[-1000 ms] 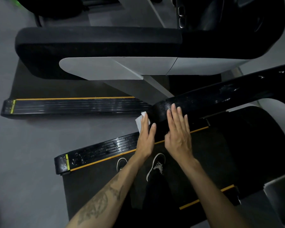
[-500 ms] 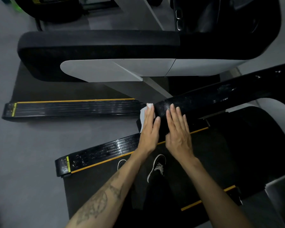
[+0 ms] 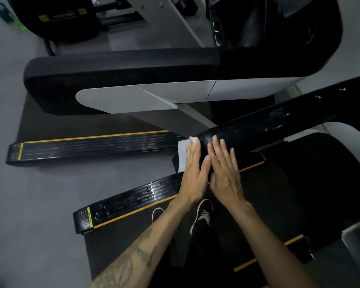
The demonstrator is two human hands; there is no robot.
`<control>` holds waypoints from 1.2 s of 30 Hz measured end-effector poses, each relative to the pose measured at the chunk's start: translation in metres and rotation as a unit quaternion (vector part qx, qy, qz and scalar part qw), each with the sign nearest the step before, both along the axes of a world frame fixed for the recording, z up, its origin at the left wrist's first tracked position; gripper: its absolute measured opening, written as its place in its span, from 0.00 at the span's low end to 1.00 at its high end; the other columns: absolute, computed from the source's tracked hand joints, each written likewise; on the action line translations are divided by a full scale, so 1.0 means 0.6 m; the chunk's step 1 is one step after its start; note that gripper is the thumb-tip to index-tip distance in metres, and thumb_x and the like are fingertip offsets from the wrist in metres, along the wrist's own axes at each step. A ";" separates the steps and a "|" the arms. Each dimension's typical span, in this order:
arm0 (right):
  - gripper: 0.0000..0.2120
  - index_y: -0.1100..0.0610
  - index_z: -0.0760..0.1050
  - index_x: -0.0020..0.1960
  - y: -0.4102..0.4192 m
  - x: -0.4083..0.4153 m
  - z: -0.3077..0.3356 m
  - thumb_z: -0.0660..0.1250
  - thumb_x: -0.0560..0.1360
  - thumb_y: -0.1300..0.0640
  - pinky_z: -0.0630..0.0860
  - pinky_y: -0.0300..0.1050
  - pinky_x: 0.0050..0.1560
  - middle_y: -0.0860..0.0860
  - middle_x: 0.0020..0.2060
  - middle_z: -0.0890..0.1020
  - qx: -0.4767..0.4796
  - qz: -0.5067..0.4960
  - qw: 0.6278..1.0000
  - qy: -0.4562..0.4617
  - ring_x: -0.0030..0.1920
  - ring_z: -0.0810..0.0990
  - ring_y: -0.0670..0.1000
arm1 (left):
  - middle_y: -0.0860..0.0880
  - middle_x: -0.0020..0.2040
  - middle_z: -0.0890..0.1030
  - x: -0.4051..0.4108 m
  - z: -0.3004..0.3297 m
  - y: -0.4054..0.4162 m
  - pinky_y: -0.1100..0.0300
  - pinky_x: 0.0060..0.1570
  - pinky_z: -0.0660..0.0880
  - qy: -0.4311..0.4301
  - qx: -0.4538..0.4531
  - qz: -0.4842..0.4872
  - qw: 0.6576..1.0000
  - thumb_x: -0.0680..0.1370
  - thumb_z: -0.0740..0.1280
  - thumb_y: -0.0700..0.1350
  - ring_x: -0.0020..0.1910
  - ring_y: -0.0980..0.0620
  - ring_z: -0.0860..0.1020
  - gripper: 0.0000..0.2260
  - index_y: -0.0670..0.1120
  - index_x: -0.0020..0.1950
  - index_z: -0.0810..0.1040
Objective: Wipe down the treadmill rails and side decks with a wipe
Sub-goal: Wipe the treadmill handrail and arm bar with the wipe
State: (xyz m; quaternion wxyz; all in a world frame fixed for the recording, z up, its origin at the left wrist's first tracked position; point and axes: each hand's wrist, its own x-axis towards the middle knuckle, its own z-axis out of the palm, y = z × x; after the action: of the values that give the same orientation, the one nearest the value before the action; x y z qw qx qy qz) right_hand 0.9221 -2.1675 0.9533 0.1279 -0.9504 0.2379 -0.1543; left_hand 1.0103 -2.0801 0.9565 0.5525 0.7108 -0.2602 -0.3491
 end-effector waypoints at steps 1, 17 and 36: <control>0.29 0.62 0.57 0.82 0.002 0.001 0.001 0.54 0.81 0.66 0.50 0.61 0.82 0.56 0.83 0.56 0.004 -0.005 1.000 -0.004 0.83 0.52 0.55 | 0.56 0.84 0.43 0.005 0.002 -0.003 0.54 0.82 0.45 -0.002 -0.001 -0.002 1.000 0.86 0.54 0.57 0.81 0.63 0.40 0.31 0.49 0.85 0.47; 0.36 0.60 0.58 0.82 0.005 0.003 0.007 0.56 0.73 0.67 0.59 0.62 0.79 0.55 0.82 0.58 -0.097 0.066 0.991 0.061 0.83 0.53 0.56 | 0.56 0.79 0.67 0.028 0.019 0.008 0.62 0.77 0.61 0.143 -0.104 0.072 0.982 0.81 0.60 0.59 0.78 0.62 0.64 0.27 0.56 0.79 0.59; 0.32 0.62 0.60 0.81 0.026 0.031 0.002 0.56 0.78 0.58 0.53 0.61 0.81 0.58 0.83 0.55 -0.179 0.053 0.969 0.163 0.83 0.50 0.57 | 0.49 0.70 0.75 0.031 -0.019 0.040 0.61 0.73 0.68 0.060 -0.016 0.109 0.992 0.87 0.59 0.42 0.69 0.61 0.73 0.13 0.48 0.68 0.79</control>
State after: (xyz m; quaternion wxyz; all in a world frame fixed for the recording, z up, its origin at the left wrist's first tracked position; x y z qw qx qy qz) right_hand 0.9406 -2.1522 0.9546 -0.0770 -0.9813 0.1736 -0.0303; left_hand 1.0287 -2.0558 0.9451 0.6131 0.7040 -0.1528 -0.3243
